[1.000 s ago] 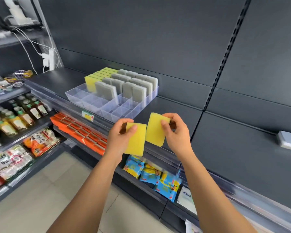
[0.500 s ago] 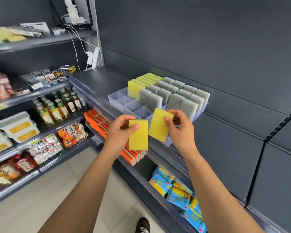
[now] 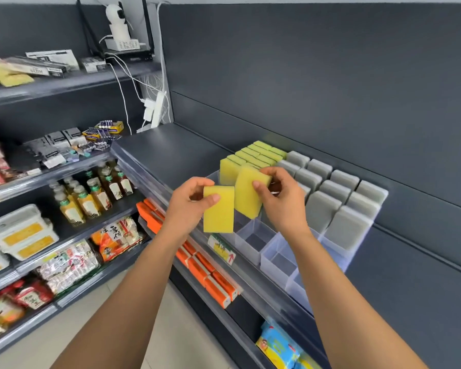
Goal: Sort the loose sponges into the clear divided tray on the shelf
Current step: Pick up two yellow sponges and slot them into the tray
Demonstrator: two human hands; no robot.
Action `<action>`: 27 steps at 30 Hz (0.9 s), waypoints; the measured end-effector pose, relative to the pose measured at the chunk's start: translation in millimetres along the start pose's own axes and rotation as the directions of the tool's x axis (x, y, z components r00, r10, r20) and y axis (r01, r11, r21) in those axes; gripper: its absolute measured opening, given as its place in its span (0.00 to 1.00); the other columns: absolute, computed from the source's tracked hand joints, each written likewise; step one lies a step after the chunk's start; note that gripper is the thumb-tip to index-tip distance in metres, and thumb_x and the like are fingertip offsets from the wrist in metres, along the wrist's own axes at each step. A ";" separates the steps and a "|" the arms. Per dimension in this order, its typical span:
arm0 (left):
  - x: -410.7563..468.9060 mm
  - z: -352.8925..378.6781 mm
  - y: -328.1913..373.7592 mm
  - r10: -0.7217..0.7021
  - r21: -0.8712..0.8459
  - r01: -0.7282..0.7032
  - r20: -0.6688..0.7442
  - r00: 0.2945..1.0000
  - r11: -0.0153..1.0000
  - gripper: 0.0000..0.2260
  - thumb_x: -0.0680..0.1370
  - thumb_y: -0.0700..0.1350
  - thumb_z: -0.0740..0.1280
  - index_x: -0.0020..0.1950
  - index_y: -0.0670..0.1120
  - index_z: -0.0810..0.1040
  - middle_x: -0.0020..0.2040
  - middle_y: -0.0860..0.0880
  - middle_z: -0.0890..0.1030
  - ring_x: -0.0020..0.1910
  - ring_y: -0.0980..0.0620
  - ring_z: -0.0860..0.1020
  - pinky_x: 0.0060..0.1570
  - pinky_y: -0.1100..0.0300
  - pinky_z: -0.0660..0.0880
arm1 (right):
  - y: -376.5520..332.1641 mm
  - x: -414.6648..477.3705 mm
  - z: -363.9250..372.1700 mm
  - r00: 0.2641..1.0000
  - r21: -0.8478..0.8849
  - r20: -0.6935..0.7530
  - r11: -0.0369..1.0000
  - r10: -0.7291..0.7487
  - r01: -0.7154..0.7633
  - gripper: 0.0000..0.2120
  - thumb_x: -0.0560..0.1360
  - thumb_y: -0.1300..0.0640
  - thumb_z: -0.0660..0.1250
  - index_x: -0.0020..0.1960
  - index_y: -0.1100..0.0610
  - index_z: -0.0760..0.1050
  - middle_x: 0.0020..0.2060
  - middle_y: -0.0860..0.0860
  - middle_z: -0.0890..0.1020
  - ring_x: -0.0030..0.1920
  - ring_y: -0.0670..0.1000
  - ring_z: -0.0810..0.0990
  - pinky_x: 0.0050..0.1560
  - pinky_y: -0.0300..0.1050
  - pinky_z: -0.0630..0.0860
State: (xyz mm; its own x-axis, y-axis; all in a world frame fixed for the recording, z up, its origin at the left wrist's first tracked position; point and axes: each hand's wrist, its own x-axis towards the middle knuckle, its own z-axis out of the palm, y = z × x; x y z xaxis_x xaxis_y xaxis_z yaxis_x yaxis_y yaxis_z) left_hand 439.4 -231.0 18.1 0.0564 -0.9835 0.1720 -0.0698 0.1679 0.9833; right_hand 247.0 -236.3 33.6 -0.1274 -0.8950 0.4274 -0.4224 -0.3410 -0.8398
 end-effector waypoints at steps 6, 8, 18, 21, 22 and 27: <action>53.5 -21.2 -10.2 0.005 0.021 -0.005 0.004 1.000 1.000 0.11 0.73 0.37 0.71 0.46 0.54 0.78 0.42 0.51 0.80 0.41 0.54 0.77 0.42 0.60 0.75 | -1.0 43.0 32.8 1.000 -0.038 0.002 0.999 -0.003 0.003 0.09 0.72 0.57 0.71 0.52 0.51 0.76 0.35 0.38 0.73 0.33 0.42 0.71 0.37 0.34 0.69; 72.4 -27.8 -15.9 0.008 0.032 -0.008 0.019 1.000 0.999 0.11 0.73 0.37 0.71 0.46 0.54 0.78 0.42 0.50 0.80 0.42 0.52 0.77 0.44 0.57 0.75 | -0.1 55.3 44.6 1.000 -0.068 -0.011 0.998 0.000 -0.001 0.09 0.72 0.58 0.71 0.51 0.51 0.76 0.34 0.37 0.72 0.33 0.42 0.70 0.37 0.34 0.69; 158.6 -46.0 -41.2 -0.006 0.062 -0.008 0.223 0.975 0.998 0.12 0.73 0.38 0.71 0.46 0.55 0.78 0.42 0.54 0.81 0.41 0.59 0.78 0.42 0.62 0.73 | 7.5 96.2 74.7 0.969 -0.305 0.086 0.932 0.231 -0.195 0.10 0.69 0.61 0.70 0.49 0.54 0.75 0.40 0.47 0.78 0.36 0.49 0.72 0.42 0.45 0.72; 186.4 -51.9 -44.7 0.003 0.074 -0.029 0.334 0.943 0.997 0.10 0.73 0.38 0.71 0.47 0.54 0.77 0.44 0.53 0.81 0.43 0.56 0.78 0.44 0.58 0.75 | 7.2 103.0 83.0 0.957 -0.434 0.067 0.872 0.281 -0.226 0.10 0.68 0.61 0.69 0.48 0.51 0.74 0.42 0.46 0.79 0.35 0.45 0.72 0.39 0.44 0.72; 194.1 -52.2 -46.5 0.007 0.086 -0.042 0.372 0.928 0.995 0.10 0.73 0.39 0.71 0.47 0.54 0.77 0.44 0.53 0.81 0.44 0.55 0.78 0.46 0.57 0.76 | 6.4 103.0 85.2 0.954 -0.467 0.049 0.851 0.294 -0.238 0.11 0.68 0.61 0.69 0.48 0.51 0.74 0.42 0.44 0.78 0.35 0.43 0.71 0.38 0.41 0.71; 208.2 -45.9 -51.2 0.044 0.156 -0.145 0.518 0.854 0.977 0.12 0.73 0.41 0.71 0.46 0.58 0.75 0.46 0.56 0.79 0.45 0.57 0.77 0.44 0.64 0.73 | 5.0 96.2 88.0 0.937 -0.554 -0.066 0.768 0.344 -0.321 0.11 0.67 0.61 0.69 0.46 0.50 0.73 0.36 0.38 0.73 0.35 0.41 0.70 0.32 0.34 0.64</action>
State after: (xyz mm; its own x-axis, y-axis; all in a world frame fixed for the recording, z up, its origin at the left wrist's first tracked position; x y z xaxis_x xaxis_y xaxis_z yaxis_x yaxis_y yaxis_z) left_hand 500.5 -441.3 6.3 -0.4705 -0.8679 0.1596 -0.2317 0.2961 0.9266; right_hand 311.6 -349.4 41.1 -0.3238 -0.9366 0.1337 -0.7808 0.1847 -0.5969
